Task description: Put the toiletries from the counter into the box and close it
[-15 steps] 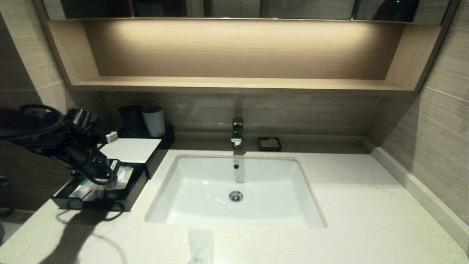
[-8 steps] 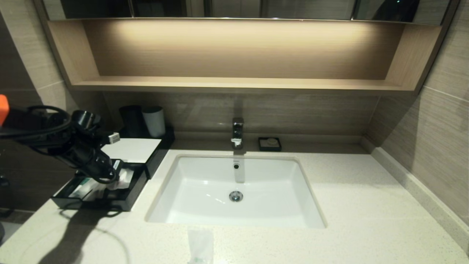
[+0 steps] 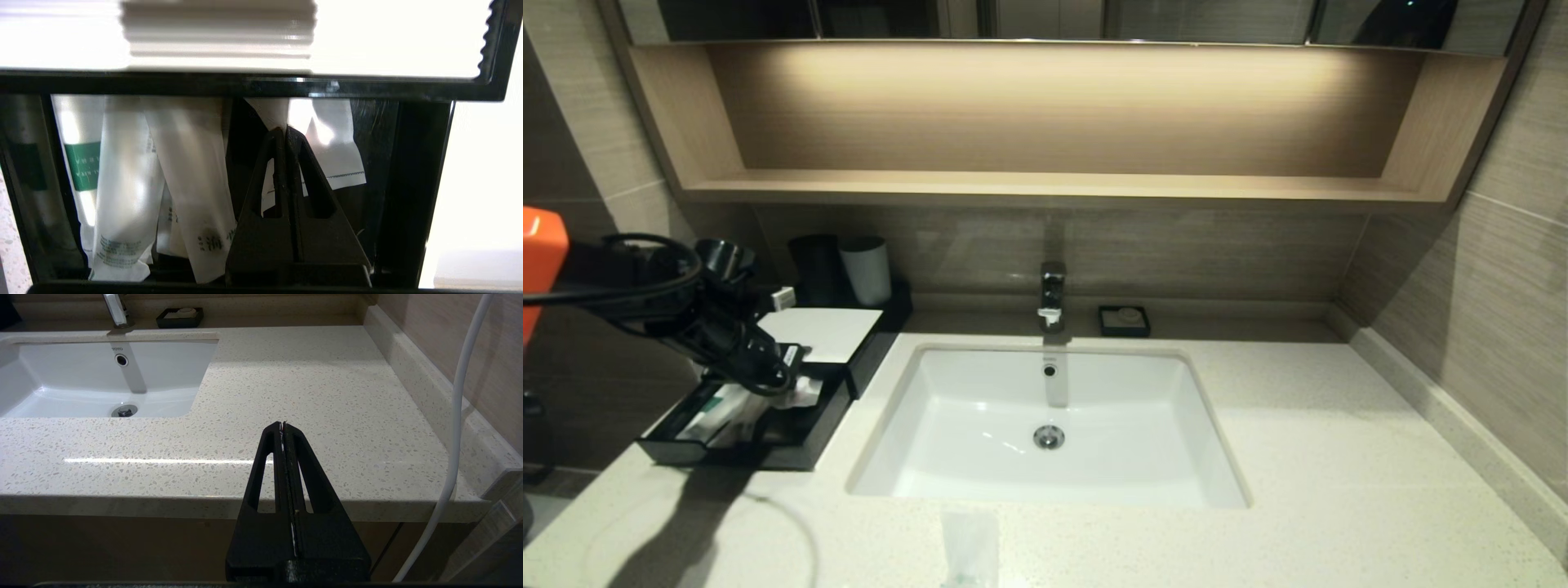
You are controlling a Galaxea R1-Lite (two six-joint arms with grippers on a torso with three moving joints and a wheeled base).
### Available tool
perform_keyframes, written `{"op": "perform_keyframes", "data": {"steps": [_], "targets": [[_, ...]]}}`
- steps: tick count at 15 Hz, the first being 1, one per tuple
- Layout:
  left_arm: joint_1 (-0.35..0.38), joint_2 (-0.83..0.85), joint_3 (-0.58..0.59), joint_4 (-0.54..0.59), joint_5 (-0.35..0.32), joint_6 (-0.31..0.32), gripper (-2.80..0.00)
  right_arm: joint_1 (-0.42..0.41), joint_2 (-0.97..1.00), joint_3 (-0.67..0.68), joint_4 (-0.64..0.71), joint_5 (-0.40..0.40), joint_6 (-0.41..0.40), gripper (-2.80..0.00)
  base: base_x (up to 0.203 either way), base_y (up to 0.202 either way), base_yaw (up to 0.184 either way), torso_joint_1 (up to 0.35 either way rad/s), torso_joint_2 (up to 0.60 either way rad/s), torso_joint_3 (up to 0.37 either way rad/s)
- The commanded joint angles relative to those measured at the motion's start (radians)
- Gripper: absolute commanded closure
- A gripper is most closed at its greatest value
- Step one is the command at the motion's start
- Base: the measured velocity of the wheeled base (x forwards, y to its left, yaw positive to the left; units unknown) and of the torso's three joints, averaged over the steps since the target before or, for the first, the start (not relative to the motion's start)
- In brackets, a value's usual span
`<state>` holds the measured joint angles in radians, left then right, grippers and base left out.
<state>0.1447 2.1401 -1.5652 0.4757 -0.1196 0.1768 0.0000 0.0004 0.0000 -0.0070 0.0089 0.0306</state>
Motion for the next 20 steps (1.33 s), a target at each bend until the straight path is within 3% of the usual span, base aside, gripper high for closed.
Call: {"op": "perform_keyframes", "data": {"steps": [1,5,6,11,15,20], "targets": [[-0.004,0.027,-0.024,0.003,0.000,0.001,0.00,0.000,0.001,0.000,0.000,0.000,0.000,0.00,0.000,0.000,0.000,0.000,0.00,0.000],[-0.005,0.044,-0.035,-0.001,-0.001,-0.011,0.00,0.000,0.001,0.000,-0.001,0.000,0.000,0.00,0.000,0.000,0.000,0.000,0.00,0.000],[-0.005,0.043,-0.048,0.000,-0.002,-0.023,-2.80,0.000,0.001,0.000,-0.001,0.000,0.000,0.00,0.000,0.000,0.000,0.000,0.00,0.000],[-0.001,-0.017,-0.056,0.007,0.003,-0.038,-2.80,0.000,0.001,0.000,-0.001,0.000,0.000,0.00,0.000,0.000,0.000,0.000,0.00,0.000],[0.004,-0.113,-0.040,0.121,-0.005,-0.034,-2.80,0.000,0.001,0.000,-0.001,0.000,0.000,0.00,0.000,0.000,0.000,0.000,0.00,0.000],[0.010,-0.290,0.127,0.143,-0.008,-0.034,-2.80,0.000,0.001,0.000,-0.001,0.000,0.000,0.00,0.000,0.000,0.000,0.000,0.00,0.000]]}}
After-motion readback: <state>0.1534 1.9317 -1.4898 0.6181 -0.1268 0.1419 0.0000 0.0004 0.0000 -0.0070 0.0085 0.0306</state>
